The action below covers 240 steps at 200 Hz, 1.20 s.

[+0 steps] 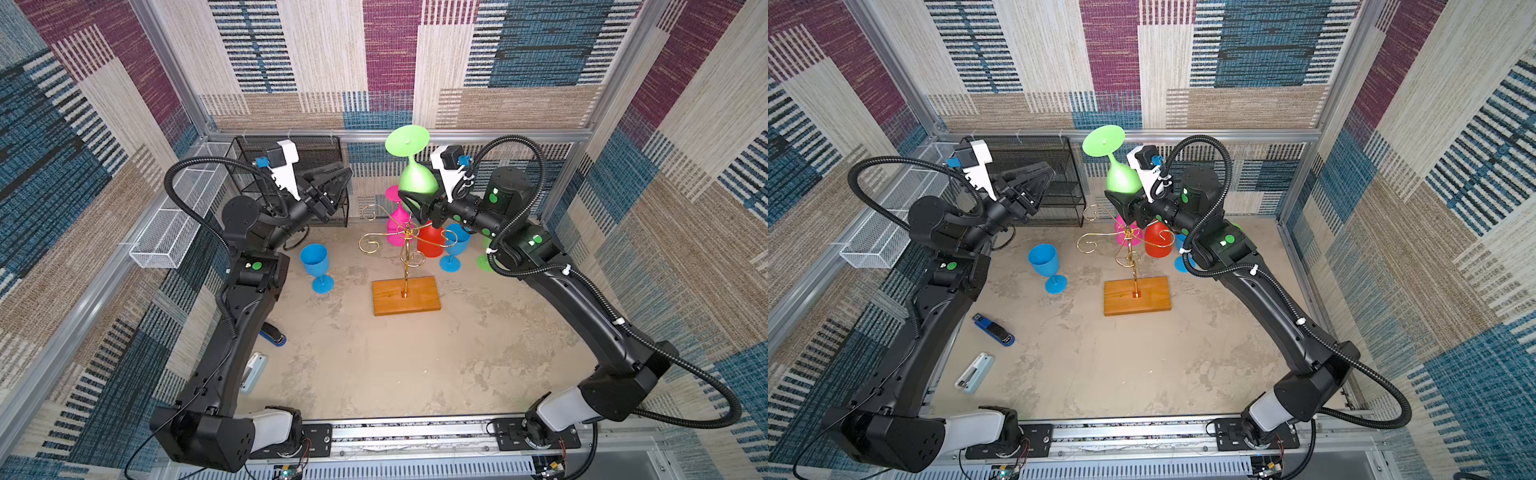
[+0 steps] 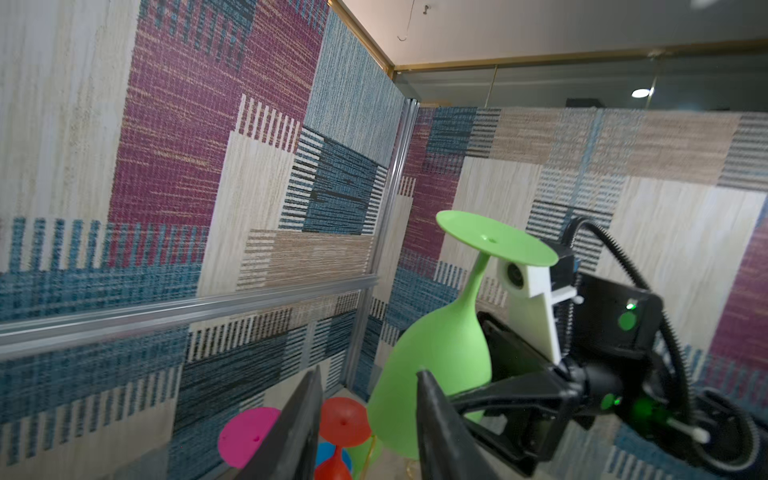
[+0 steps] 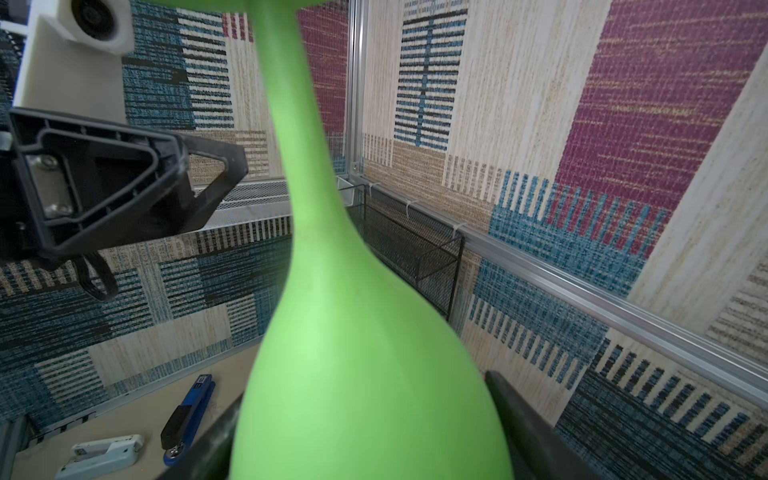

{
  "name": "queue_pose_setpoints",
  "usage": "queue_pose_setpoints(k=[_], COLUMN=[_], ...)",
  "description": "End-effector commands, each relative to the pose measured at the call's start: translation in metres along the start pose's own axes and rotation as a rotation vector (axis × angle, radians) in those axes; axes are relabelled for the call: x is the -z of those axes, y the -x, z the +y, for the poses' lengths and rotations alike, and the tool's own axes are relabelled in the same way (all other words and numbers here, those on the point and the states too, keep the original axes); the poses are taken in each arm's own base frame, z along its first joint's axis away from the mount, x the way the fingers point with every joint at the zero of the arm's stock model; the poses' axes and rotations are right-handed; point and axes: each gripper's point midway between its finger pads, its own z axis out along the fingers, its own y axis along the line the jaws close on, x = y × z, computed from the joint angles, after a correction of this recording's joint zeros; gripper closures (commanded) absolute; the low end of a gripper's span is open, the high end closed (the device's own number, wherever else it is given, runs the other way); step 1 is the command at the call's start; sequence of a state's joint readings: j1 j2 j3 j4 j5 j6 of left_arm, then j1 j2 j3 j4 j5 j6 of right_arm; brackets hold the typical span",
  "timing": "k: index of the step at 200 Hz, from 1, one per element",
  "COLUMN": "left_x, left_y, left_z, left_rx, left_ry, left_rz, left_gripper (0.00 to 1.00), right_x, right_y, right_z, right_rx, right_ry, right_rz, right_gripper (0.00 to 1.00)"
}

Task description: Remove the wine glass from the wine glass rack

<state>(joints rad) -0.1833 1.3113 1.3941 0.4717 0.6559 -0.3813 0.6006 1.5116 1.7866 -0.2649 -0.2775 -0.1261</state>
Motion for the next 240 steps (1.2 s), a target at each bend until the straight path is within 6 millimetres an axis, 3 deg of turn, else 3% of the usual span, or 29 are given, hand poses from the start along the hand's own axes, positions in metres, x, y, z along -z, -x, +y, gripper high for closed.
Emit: queue_pose_setpoints(k=[1, 38, 76, 205, 240], left_x=[-0.004, -0.015, -0.020, -0.025, -0.025], left_y=[0.018, 0.006, -0.004, -0.014, -0.015], left_z=[-0.006, -0.031, -0.040, -0.054, -0.055], left_rx=[-0.460, -0.775, -0.912, -1.005, -1.021], left_ry=[-0.015, -0.172, -0.249, -0.311, -0.310], left_rz=[-0.127, -0.187, -0.218, -0.218, -0.219], left_gripper=[0.62, 0.63, 0.66, 0.62, 0.67], right_x=[0.009, 0.015, 0.016, -0.011, -0.014], right_y=[-0.008, -0.021, -0.034, -0.053, -0.057], right_z=[0.001, 0.002, 0.004, 0.035, 0.042], right_rx=[-0.041, -0.061, -0.086, -0.117, -0.120], right_ry=[-0.011, -0.014, -0.011, 0.114, 0.133], right_rz=[0.057, 0.116, 0.154, 0.197, 0.210], right_gripper=[0.49, 0.51, 0.52, 0.57, 0.58])
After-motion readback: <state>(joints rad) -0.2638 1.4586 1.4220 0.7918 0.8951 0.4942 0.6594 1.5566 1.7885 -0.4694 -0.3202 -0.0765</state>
